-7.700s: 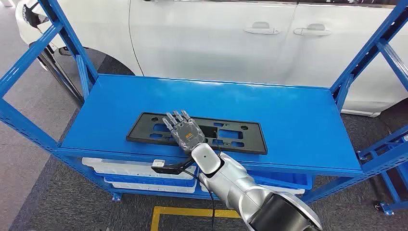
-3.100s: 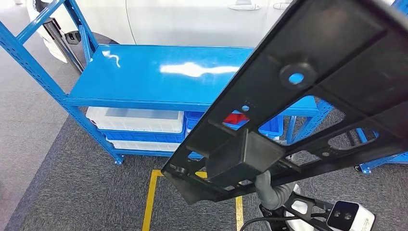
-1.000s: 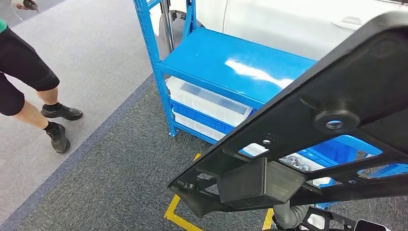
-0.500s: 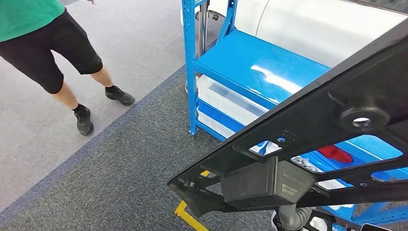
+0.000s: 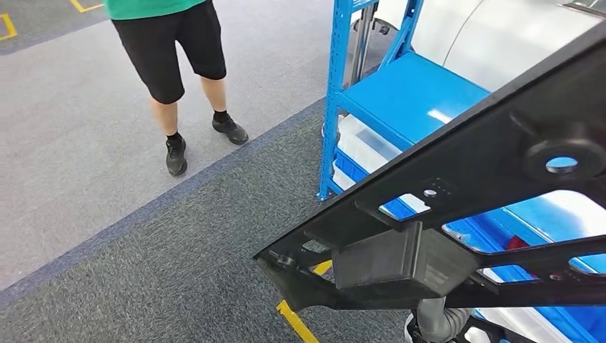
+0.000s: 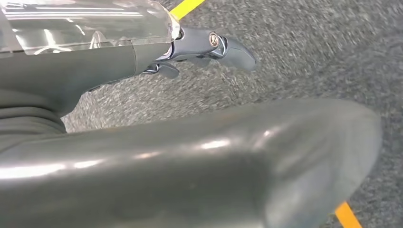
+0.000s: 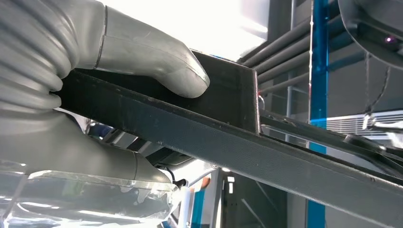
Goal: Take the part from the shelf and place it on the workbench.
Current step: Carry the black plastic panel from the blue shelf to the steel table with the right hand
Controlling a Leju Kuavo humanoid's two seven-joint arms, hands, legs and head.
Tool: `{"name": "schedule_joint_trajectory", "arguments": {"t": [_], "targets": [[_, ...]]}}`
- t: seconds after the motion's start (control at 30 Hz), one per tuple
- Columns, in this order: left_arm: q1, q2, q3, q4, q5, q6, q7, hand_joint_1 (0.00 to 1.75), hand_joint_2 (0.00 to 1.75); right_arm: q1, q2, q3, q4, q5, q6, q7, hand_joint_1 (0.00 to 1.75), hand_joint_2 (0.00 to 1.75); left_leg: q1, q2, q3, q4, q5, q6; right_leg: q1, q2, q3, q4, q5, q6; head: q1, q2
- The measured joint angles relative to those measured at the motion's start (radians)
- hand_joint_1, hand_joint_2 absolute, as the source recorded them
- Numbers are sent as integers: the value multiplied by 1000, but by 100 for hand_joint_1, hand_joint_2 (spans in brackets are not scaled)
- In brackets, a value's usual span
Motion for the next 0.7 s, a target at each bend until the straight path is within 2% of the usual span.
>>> {"name": "schedule_joint_trajectory", "arguments": {"t": [0.03,0.07,0.1,0.17,0.2,0.23,0.27,0.3,0.33,0.37,0.4,0.43,0.47,0.5,0.53,0.57,0.6,0.63,0.7], "targets": [[-3,0,-1,0,-3,-1,1,0,0,-5,-1,3,0,-2,-5,0,175,175,-3,23,38,-69,24,5,2,-11,3,2,-4,5,0,0],[-6,0,-2,0,-8,-3,2,0,0,-13,-3,7,1,-5,-11,0,175,175,-6,39,63,-115,37,13,5,-20,6,3,-7,10,0,0],[-9,0,-4,0,-12,-5,4,0,0,-24,-6,11,4,-9,-20,0,175,175,-10,46,70,-134,38,21,7,-28,7,4,-8,15,0,0],[-10,1,-6,0,-18,-7,6,0,0,-51,-13,30,20,-28,-41,1,175,175,-14,23,66,-136,40,37,8,-43,11,2,-10,27,0,0],[-8,0,-6,0,-19,-7,7,0,0,-67,-16,44,34,-40,-51,1,175,175,-12,12,67,-139,43,43,5,-33,11,7,-16,33,0,0],[-6,0,-6,0,-18,-6,7,0,0,-85,-19,62,52,-51,-61,1,175,175,-11,2,68,-142,46,50,3,-12,5,26,-31,37,0,0],[-6,0,-6,0,-18,-5,7,0,0,-104,-22,82,71,-59,-72,1,175,175,-8,-9,69,-145,49,56,0,17,-13,67,-58,40,0,0],[-5,-1,-5,0,-17,-4,7,0,0,-124,-27,103,92,-65,-86,1,175,175,-8,-20,67,-146,51,59,-1,48,-43,131,-92,41,0,0],[-6,-1,-5,0,-16,-3,8,0,0,-143,-32,126,116,-68,-103,1,175,175,-9,-32,65,-146,53,62,-1,66,-79,206,-126,40,0,0],[-6,-2,-4,0,-16,-2,9,0,0,-160,-37,147,139,-70,-120,1,175,175,-11,-47,63,-145,54,63,-1,74,-114,274,-149,39,0,0],[-5,-3,-4,0,-16,0,11,0,0,-174,-43,168,160,-70,-136,1,175,175,-12,-62,62,-144,54,64,0,77,-136,312,-153,38,0,0],[-3,-5,-4,0,-16,1,13,0,0,-185,-49,188,179,-69,-149,2,175,175,-13,-79,63,-142,54,64,0,79,-138,307,-135,36,0,0],[-2,-8,-3,0,-16,1,16,0,0,-196,-55,208,194,-67,-159,2,175,175,-14,-96,64,-140,53,63,0,84,-121,263,-99,32,0,0],[0,-11,-3,0,-16,1,18,0,0,-207,-61,228,208,-64,-169,2,175,175,-13,-113,64,-137,52,61,-1,102,-91,189,-54,28,0,0],[0,-16,-3,0,-16,1,19,0,0,-218,-67,248,222,-62,-178,1,175,175,-14,-128,62,-133,51,58,-3,132,-63,119,-22,25,0,0],[-1,-20,-2,0,-16,1,21,0,0,-228,-74,265,234,-61,-186,1,175,175,-13,-142,57,-130,51,53,-5,158,-43,65,-1,23,0,0],[-2,-24,-2,0,-15,1,22,0,0,-238,-80,280,246,-60,-193,2,175,175,-11,-155,50,-128,52,46,-5,179,-33,35,5,22,0,0],[-2,-29,-2,0,-14,1,23,0,0,-247,-85,293,257,-59,-198,2,175,175,-8,-168,44,-127,55,39,-5,185,-33,28,2,20,0,0],[3,-35,0,0,-13,0,23,0,0,-263,-93,312,272,-61,-204,2,175,175,-3,-187,37,-129,58,25,-4,163,-30,20,4,13,0,0]]}}
